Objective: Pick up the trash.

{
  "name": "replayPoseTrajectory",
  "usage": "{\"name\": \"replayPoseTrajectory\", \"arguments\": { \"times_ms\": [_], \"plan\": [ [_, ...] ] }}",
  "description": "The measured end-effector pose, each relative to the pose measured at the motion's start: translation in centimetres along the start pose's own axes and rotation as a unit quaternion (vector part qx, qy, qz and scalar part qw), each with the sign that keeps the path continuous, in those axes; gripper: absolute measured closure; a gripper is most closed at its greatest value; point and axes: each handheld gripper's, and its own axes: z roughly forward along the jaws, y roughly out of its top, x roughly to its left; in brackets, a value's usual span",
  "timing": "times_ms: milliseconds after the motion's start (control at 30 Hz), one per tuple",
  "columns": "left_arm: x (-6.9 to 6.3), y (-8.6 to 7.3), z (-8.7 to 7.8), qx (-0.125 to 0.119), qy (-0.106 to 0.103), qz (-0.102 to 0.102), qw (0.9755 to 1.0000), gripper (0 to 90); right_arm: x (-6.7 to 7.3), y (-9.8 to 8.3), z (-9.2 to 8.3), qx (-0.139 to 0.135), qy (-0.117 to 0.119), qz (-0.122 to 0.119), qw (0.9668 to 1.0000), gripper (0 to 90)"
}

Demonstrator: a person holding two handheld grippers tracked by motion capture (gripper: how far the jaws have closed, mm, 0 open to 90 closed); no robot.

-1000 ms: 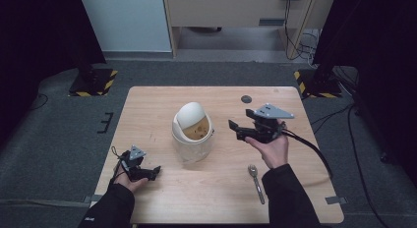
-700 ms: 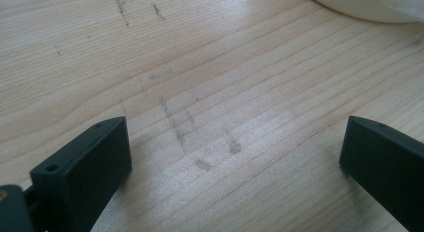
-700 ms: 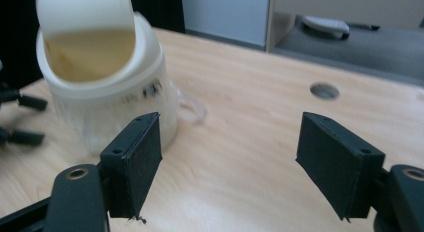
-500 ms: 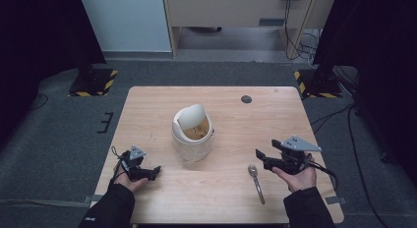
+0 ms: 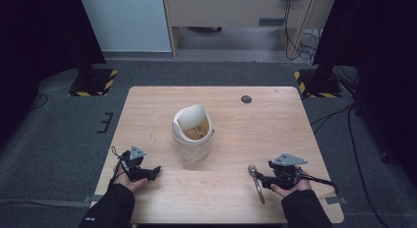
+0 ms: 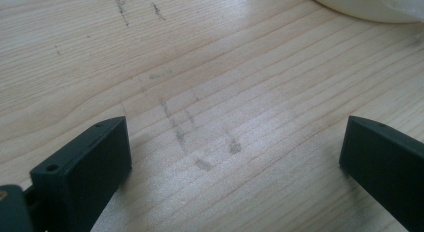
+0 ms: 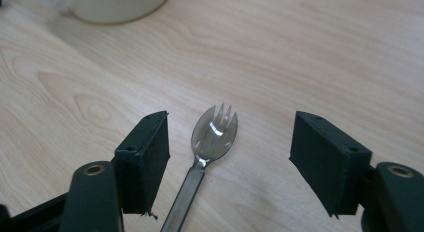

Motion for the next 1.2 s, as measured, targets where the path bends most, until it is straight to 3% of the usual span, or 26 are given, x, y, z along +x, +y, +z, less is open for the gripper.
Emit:
{"name": "replayPoseTrajectory", "arguments": {
  "times_ms": [67,133,400,633,733,933,1100,1167,1200],
  "plan": [
    [0.0,0.0,0.0,0.0,0.0,0.0,1.0,0.0,0.1,-0.1,0.2,0.008,-0.001,-0.002,1.0,34.6],
    [0.0,0.0,0.0,0.0,0.0,0.001,1.0,0.0,0.4,-0.4,0.8,0.037,-0.006,-0.002,0.9993,36.9],
    [0.0,0.0,0.0,0.0,-0.001,0.0,1.0,0.0,0.8,-0.7,1.8,0.067,-0.006,-0.001,0.9977,44.9],
    [0.0,0.0,0.0,-0.001,-0.001,0.0,1.0,0.0,1.5,-0.8,3.1,0.105,-0.013,-0.017,0.9943,55.0],
    [0.0,0.0,0.0,0.0,-0.001,0.0,1.0,0.0,1.6,-0.8,3.1,0.102,-0.015,-0.013,0.9946,58.1],
    [0.0,0.0,0.0,-0.001,-0.001,0.0,1.0,0.0,1.3,-0.6,2.9,0.112,-0.02,-0.015,0.9934,78.2],
    [0.0,0.0,0.0,0.0,-0.002,0.002,1.0,0.0,1.1,-0.5,2.9,0.121,-0.017,-0.019,0.9924,80.0],
    [0.1,0.0,0.0,0.0,-0.004,0.003,1.0,0.0,1.0,-0.4,2.8,0.119,-0.019,-0.02,0.9926,80.0],
    [0.1,0.0,0.0,0.0,-0.005,0.004,1.0,0.0,0.8,-0.1,2.5,0.104,-0.019,-0.018,0.9942,80.0]
  ]
}}
